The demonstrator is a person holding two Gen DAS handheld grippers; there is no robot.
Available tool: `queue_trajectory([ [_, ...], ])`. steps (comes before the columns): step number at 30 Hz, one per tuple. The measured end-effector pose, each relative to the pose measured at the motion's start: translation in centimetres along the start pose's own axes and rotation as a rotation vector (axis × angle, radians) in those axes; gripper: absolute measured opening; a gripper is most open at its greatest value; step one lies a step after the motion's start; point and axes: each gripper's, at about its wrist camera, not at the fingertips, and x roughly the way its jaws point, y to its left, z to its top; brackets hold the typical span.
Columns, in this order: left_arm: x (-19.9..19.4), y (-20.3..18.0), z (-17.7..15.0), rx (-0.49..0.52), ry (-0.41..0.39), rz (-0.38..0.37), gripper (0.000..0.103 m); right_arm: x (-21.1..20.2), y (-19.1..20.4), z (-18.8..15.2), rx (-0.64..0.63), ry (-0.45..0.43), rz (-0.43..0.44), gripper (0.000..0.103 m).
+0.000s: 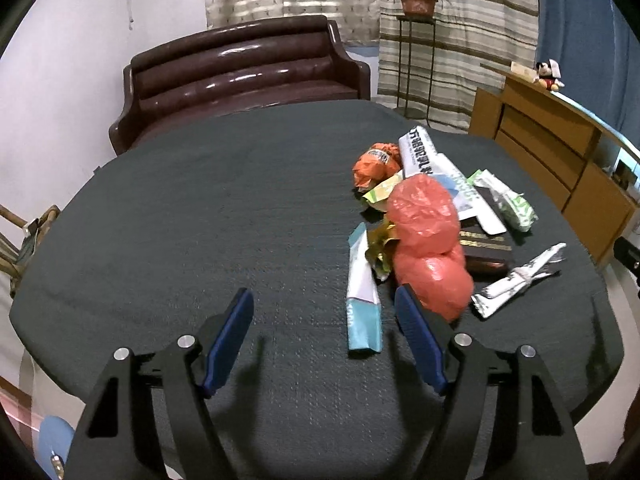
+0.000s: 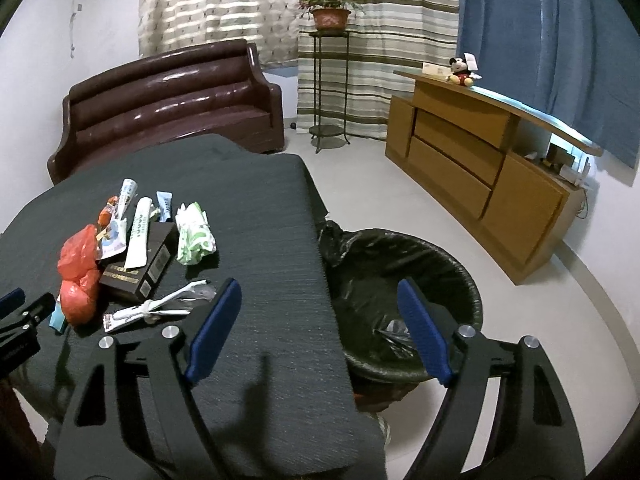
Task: Collect trash
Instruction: 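Grasp the white-and-blue tube with the left gripper and lift it, then grasp the white tube tied with string with the right gripper while the left holds its tube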
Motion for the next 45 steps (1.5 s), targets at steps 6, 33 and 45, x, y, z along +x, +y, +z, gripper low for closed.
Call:
queue_trajectory([
  [6,2.0,0.0,0.2,0.02,0.081,-0.048,0.061,0.1,0.7,0.9,-0.015,0.011,0.006,0.078],
  [33,1.5,6.4,0.2,-0.031,0.07,-0.023,0.019,0.9,5.0,1.0,-0.056,0.072,0.08,0.078],
  [45,1.8,7.2,0.9,-0.052,0.074,-0.018,0.019,2.6,5.9,0.5,-0.056,0.122,0.091,0.078],
])
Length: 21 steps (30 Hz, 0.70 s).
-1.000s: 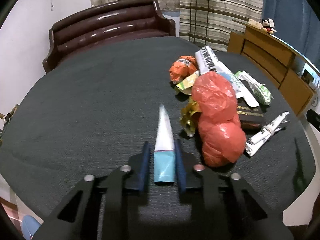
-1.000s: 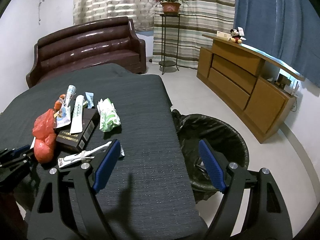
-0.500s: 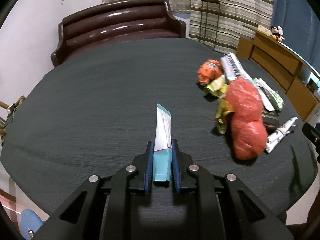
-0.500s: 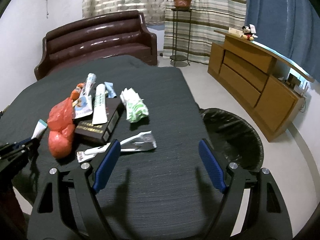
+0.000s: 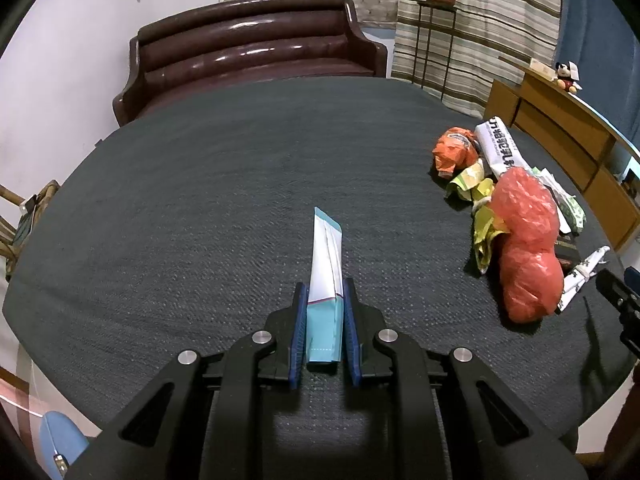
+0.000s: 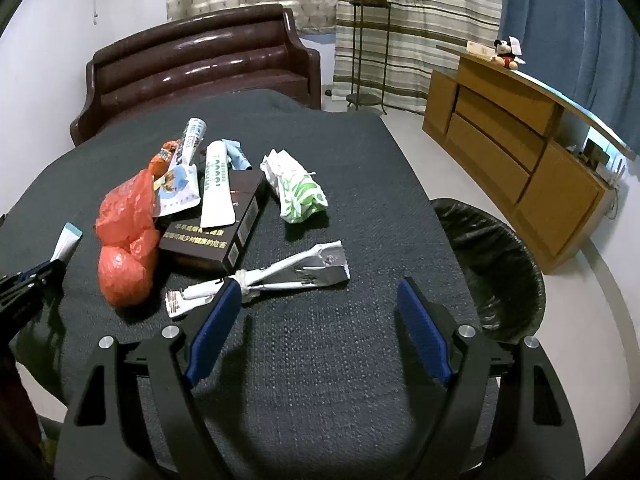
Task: Collect trash
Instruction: 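Grasp the white tube tied with string with the right gripper while the left holds its tube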
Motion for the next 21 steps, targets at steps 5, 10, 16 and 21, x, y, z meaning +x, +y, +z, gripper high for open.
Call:
queue_trajectory([
  [5,0.3,-0.1,0.3,-0.007,0.003,0.006,0.019,1.1,0.0,0.0,0.01,0.024,0.021,0.066],
  [10,0.6,-0.2,0.3,-0.007,0.006,0.009,0.019,1.6,0.0,0.5,0.02,0.007,0.018,0.065],
  [16,0.8,-0.2,0.5,-0.005,0.005,0.009,0.019,2.4,-0.1,1.4,0.021,0.006,0.004,0.061],
  [21,0.8,-0.1,0.4,-0.003,0.005,0.005,0.019,2.1,0.2,1.5,0.043,0.024,0.003,0.061],
])
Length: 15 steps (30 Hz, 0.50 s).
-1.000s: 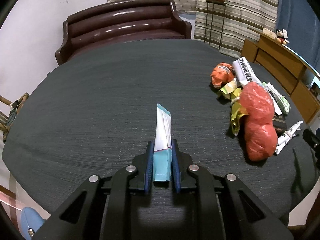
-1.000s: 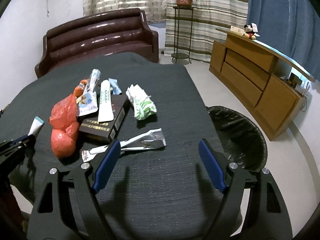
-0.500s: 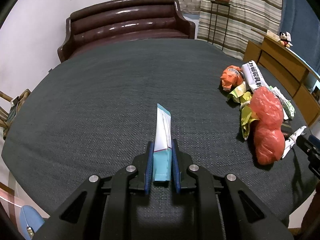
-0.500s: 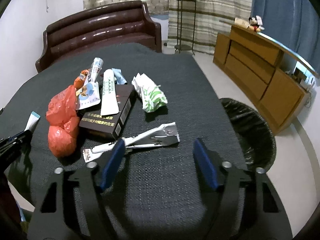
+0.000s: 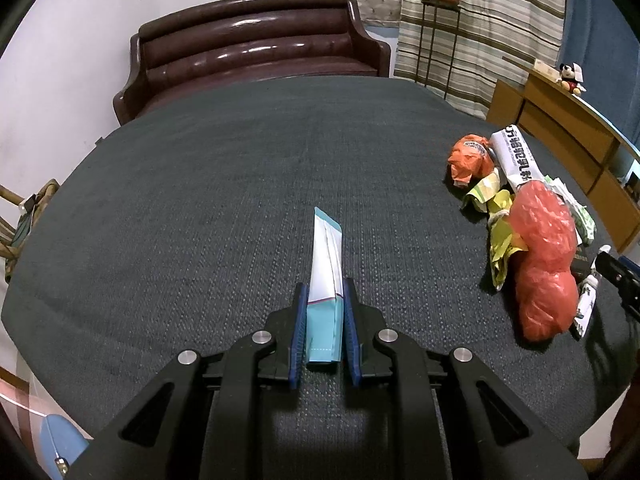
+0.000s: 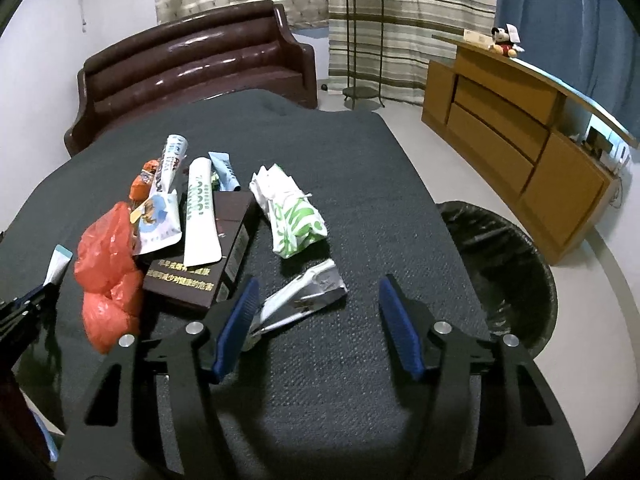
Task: Collect trash
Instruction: 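Grasp the white tube tied with string with the right gripper while the left holds its tube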
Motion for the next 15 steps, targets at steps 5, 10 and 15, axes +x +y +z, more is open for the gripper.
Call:
queue_trajectory([
  [5,0.0,0.8,0.1,-0.006,-0.008,-0.006,0.019,-0.7,1.1,-0.9,-0.002,0.024,0.002,0.061],
  [10,-0.5,2.0,0.0,-0.011,-0.021,0.0,0.019,-0.5,2.9,-1.5,-0.013,0.043,-0.007,0.062],
  [15,-1.0,3.3,-0.4,-0.028,-0.028,0.015,0.019,0.5,4.4,-1.9,-0.034,0.072,-0.04,0.064],
])
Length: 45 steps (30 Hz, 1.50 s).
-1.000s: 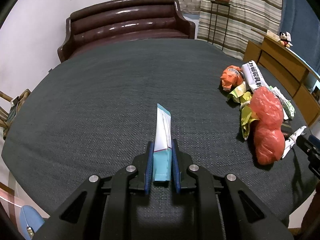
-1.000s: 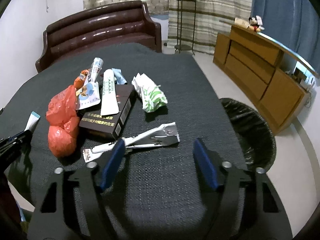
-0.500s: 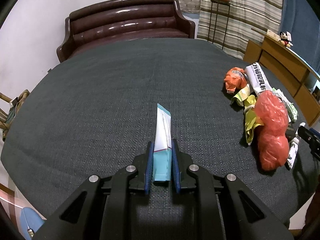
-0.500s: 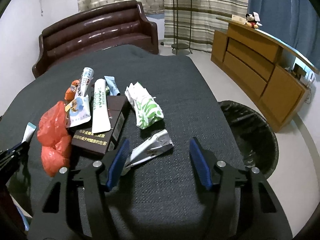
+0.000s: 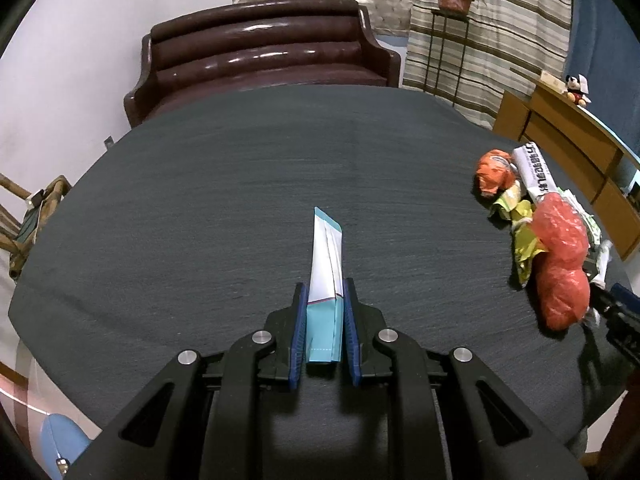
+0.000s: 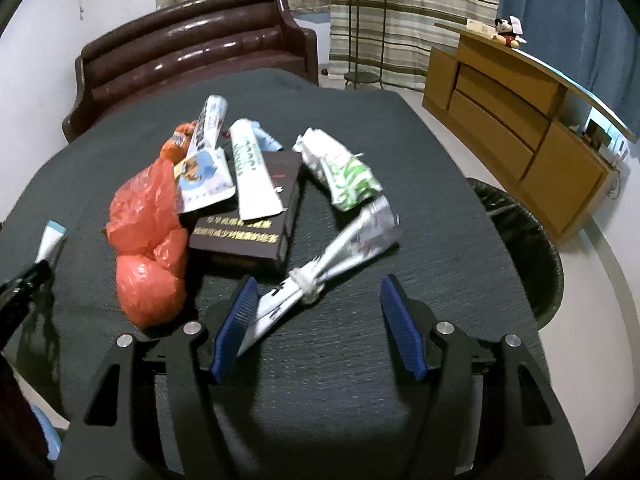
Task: Collect trash
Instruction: 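Grasp the white tube tied with string with the right gripper while the left holds its tube, then carry both tubes over the black bin and open both grippers to drop them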
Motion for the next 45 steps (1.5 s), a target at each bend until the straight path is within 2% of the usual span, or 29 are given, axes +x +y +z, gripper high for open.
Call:
queue_trajectory([
  [3,-0.2,0.3,-0.1,-0.006,-0.002,0.002,0.019,-0.2,0.1,-0.3,-0.02,-0.007,-0.014,0.064],
  [9,0.0,-0.1,-0.1,-0.008,0.0,-0.009,0.019,-0.7,-2.2,-0.7,0.012,-0.011,-0.041,0.064],
  [15,0.3,-1.1,0.1,0.009,0.003,-0.026,0.019,-1.0,-3.2,-0.3,0.032,-0.04,-0.034,0.061],
  [19,0.4,-1.4,0.0,0.015,0.006,-0.026,0.019,-0.5,-3.8,0.0,0.027,-0.041,-0.007,0.048],
  [23,0.6,-1.4,-0.1,0.025,0.01,-0.022,0.019,-0.3,-3.7,-0.1,0.019,-0.04,0.034,0.02],
  [26,0.4,-1.4,-0.1,0.034,-0.001,-0.016,0.019,-0.4,-3.7,-0.1,0.013,-0.043,0.041,0.019],
  [28,0.2,-1.5,-0.2,0.034,-0.008,-0.018,0.019,-0.6,-3.8,-0.1,0.014,-0.047,0.042,0.012],
  [39,-2.3,-2.6,-0.3,0.048,-0.066,-0.056,0.019,-2.2,-5.7,-0.1,0.022,-0.092,0.046,0.011],
  [45,-4.7,-4.8,0.5,0.082,-0.124,-0.106,0.019,-3.6,-8.0,0.7,0.03,-0.142,0.035,0.011],
])
